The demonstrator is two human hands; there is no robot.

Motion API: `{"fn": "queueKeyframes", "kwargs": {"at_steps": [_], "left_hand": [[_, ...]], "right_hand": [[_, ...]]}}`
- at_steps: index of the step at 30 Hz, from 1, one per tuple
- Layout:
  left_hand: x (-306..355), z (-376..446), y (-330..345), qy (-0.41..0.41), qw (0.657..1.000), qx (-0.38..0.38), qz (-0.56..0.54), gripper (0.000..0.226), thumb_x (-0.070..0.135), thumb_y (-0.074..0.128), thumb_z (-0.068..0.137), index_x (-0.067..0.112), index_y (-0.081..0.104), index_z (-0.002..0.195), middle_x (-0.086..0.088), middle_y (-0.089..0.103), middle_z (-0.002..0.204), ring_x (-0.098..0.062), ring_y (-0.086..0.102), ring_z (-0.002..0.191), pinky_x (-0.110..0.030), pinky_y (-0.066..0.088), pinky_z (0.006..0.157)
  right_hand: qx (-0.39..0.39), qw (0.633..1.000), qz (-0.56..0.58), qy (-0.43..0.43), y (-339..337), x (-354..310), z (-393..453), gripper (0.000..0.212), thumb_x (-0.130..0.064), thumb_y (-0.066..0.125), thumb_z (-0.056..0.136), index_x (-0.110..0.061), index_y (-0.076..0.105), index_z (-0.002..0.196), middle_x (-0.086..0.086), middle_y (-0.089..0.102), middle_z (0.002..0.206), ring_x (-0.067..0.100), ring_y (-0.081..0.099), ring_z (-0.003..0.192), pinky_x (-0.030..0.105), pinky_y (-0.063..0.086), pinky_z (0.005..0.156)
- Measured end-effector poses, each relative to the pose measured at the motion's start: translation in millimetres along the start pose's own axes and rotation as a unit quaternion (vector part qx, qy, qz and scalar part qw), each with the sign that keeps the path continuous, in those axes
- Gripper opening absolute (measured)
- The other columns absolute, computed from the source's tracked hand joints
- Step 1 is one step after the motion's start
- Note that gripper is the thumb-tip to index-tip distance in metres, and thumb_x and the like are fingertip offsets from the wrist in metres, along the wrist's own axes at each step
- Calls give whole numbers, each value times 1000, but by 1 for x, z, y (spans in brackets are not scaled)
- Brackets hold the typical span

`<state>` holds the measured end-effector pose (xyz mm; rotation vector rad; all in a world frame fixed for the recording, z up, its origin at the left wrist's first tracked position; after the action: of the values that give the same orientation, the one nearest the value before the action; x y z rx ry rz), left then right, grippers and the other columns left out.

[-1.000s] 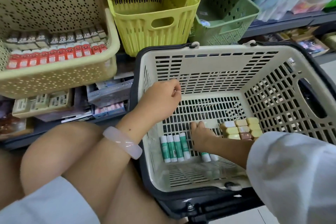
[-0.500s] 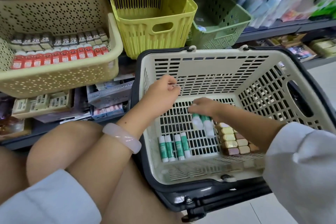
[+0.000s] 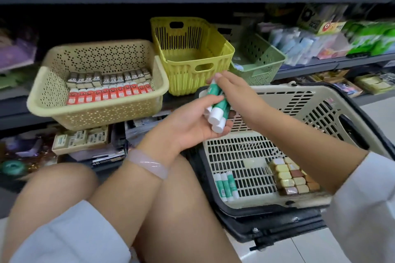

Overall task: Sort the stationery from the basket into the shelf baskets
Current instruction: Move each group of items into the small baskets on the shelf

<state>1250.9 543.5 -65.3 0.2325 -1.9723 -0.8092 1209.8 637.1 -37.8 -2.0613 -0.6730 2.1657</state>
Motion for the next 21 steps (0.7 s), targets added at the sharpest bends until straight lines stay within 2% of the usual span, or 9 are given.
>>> {"fn": "queueKeyframes", "kwargs": {"at_steps": [2, 4, 6, 8, 10, 13, 17, 19, 21], "left_hand": [[7, -8, 0, 5, 1000, -2, 11, 25, 18, 50, 90, 4, 50, 112, -16, 54, 88, -21, 57, 59, -26, 50, 49], [14, -16, -2, 17, 999, -4, 29, 24, 18, 49, 90, 4, 52, 110, -16, 57, 87, -20, 57, 60, -26, 50, 49], [20, -23, -5, 33, 998, 2, 53, 20, 19, 48, 91, 6, 55, 105, -12, 60, 83, -18, 57, 58, -25, 49, 49], [27, -27, -10, 49, 995, 16, 89, 16, 18, 48, 91, 9, 57, 101, -10, 63, 81, -19, 58, 61, -25, 50, 50], [36, -28, -16, 66, 989, 29, 130, 14, 15, 50, 90, 13, 58, 102, -11, 66, 84, -22, 59, 69, -25, 52, 50], [54, -24, -26, 95, 981, 41, 161, 19, 13, 57, 85, 17, 59, 103, -9, 70, 86, -20, 62, 70, -25, 54, 53], [77, -12, -40, 115, 981, 55, 148, 38, 18, 64, 71, 15, 58, 109, -11, 70, 86, -16, 63, 59, -25, 52, 49], [86, -5, -48, 118, 984, 65, 117, 50, 19, 65, 64, 11, 56, 113, -15, 68, 88, -17, 61, 57, -25, 50, 47], [91, 1, -55, 119, 986, 77, 94, 52, 19, 65, 63, 12, 56, 115, -16, 68, 88, -18, 60, 56, -25, 49, 47]], "right_hand": [[-28, 999, -26, -32, -3, -9, -6, 29, -27, 32, 100, -21, 59, 109, -5, 58, 95, 1, 53, 80, 9, 46, 61], [-53, 993, -62, -88, -6, -19, -11, 32, -24, 33, 100, -24, 53, 125, -13, 55, 110, -6, 51, 94, -3, 40, 70], [-95, 975, -126, -156, -8, -32, -12, 35, -16, 36, 99, -23, 48, 132, -11, 50, 122, -3, 48, 109, 1, 38, 87], [-141, 946, -201, -210, -8, -43, -6, 35, -10, 40, 98, -17, 49, 131, -7, 50, 123, 0, 45, 115, 9, 34, 98], [-166, 937, -213, -221, -10, -51, 6, 35, -10, 46, 96, -16, 50, 130, -12, 52, 116, -6, 48, 108, 5, 35, 93], [-203, 954, -117, -184, -7, -55, 33, 33, -12, 49, 95, -22, 53, 127, -22, 56, 110, -14, 52, 99, 6, 41, 84], [-203, 968, 24, -147, 11, -51, 78, 18, -13, 50, 94, -22, 60, 106, -11, 64, 89, 0, 60, 81, 13, 48, 68], [-237, 959, 103, -117, 23, -48, 97, 14, -12, 48, 94, -18, 59, 101, -8, 65, 81, 4, 60, 71, 15, 48, 57], [-271, 948, 142, -91, 32, -46, 112, 14, -11, 46, 95, -17, 58, 100, -3, 66, 83, 7, 60, 68, 16, 47, 52]]}}
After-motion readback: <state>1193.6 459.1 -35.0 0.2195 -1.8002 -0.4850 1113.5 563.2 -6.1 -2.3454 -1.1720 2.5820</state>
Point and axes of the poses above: each hand's wrist, its own z-axis towards the middle knuckle, its own y-axis out of the palm, x = y × z, the point moved 3 cm from there along z, towards the middle knuckle
